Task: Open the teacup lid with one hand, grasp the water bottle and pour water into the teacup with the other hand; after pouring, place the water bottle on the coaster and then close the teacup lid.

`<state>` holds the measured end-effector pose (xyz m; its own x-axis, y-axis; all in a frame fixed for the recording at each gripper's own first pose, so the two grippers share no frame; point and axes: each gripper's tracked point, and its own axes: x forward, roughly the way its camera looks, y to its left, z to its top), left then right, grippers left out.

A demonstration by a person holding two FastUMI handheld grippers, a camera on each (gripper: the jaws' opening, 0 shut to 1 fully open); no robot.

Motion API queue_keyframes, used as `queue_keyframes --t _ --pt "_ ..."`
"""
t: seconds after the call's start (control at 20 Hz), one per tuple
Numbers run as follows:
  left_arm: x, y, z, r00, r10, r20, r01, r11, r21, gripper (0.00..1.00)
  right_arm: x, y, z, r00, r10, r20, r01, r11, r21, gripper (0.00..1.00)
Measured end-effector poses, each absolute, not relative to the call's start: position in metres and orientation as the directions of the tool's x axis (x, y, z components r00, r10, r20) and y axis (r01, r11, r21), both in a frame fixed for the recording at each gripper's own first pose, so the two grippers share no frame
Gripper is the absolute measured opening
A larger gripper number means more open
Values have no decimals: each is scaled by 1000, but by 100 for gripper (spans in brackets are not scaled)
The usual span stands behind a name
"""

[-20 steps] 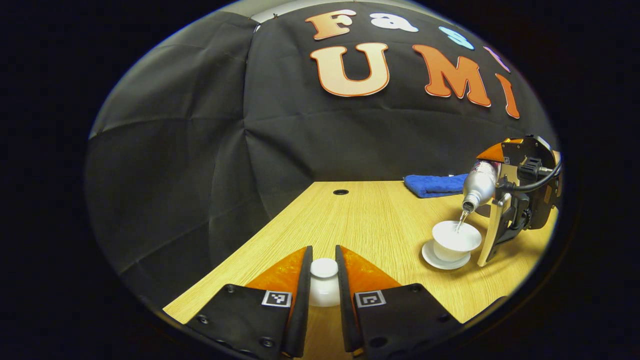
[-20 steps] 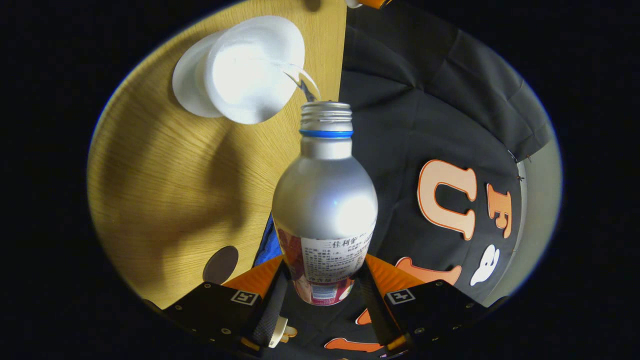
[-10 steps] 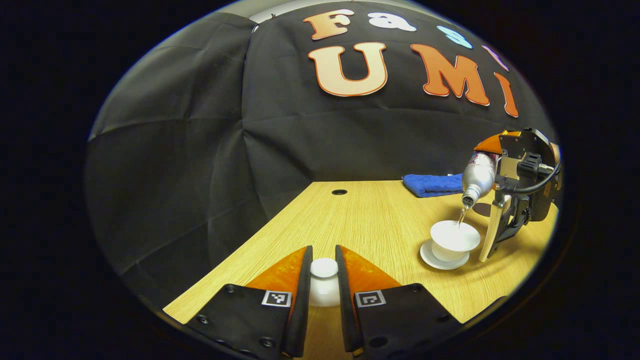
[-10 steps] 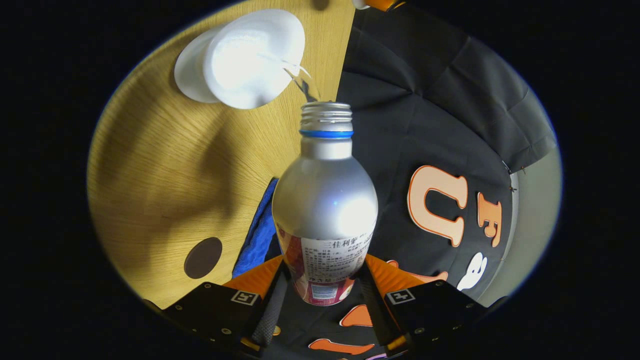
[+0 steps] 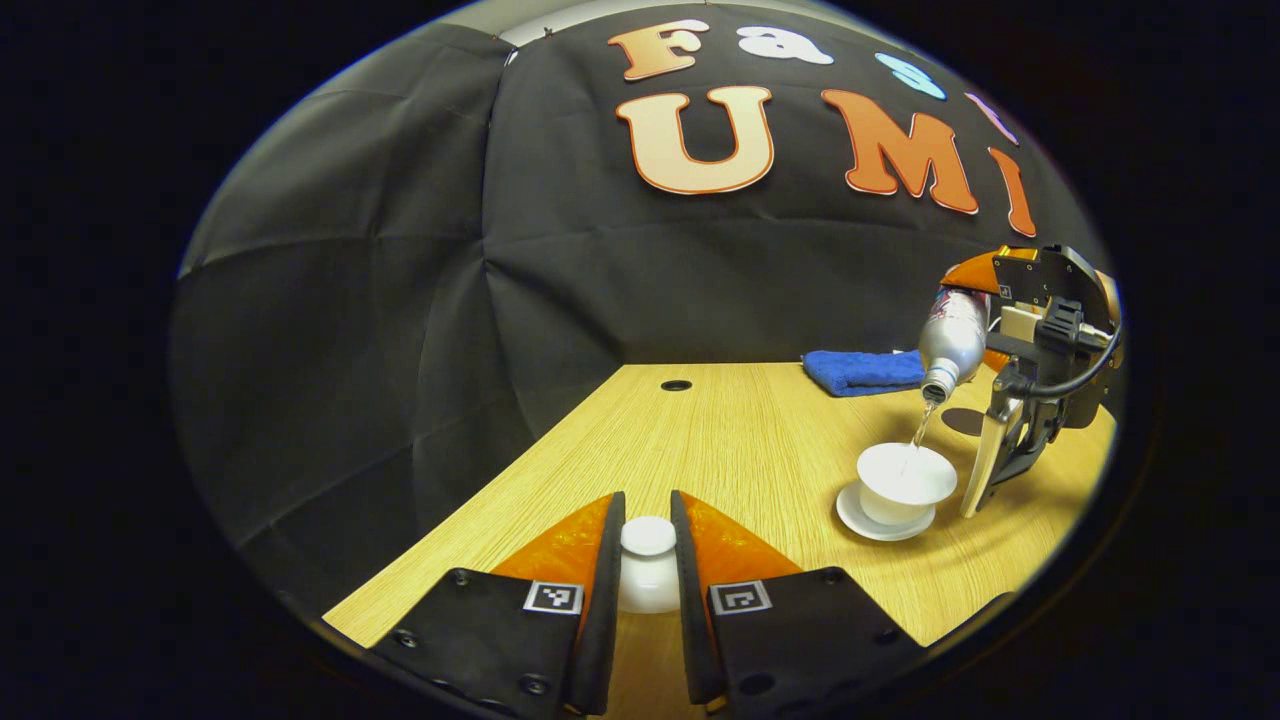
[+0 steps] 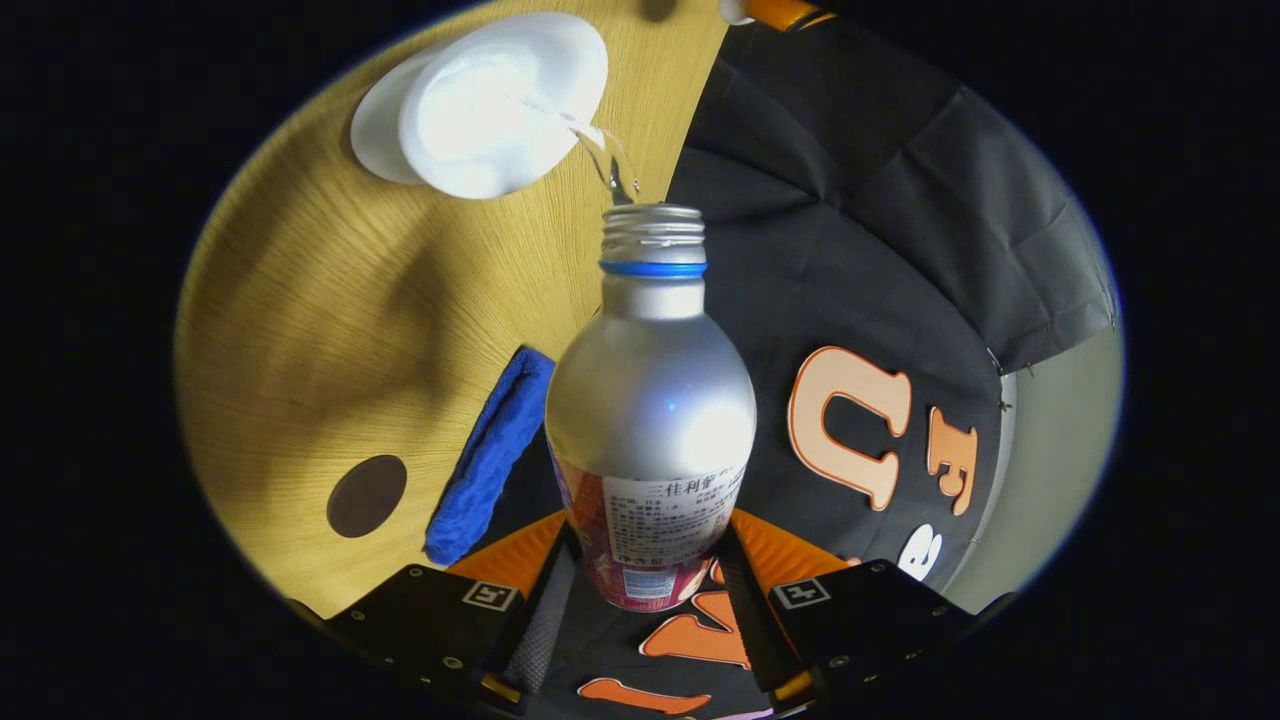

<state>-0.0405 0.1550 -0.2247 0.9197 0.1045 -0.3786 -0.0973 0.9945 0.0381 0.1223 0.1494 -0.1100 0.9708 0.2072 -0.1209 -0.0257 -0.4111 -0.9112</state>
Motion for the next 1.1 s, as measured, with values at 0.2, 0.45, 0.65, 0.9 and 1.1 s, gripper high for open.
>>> queue_keyframes --t 0.2,0.45,0.65,0.9,1.1 --pt "-40 155 -224 921 102 -377 -95 995 38 33 122 152 -107 968 223 -112 -4 -433 -901 77" --pt "-41 155 -223 922 101 -374 -94 995 39 32 122 157 -103 964 245 -104 23 -468 -883 73" --pt "-41 153 -221 923 98 -371 -90 995 39 33 121 161 -100 959 263 -102 45 -500 -865 77" --pt "-40 150 -219 926 89 -367 -84 996 30 32 123 164 -97 954 277 -114 49 -522 -852 77" --pt "-41 147 -217 927 86 -364 -82 996 25 32 120 167 -101 950 287 -126 47 -528 -848 77"
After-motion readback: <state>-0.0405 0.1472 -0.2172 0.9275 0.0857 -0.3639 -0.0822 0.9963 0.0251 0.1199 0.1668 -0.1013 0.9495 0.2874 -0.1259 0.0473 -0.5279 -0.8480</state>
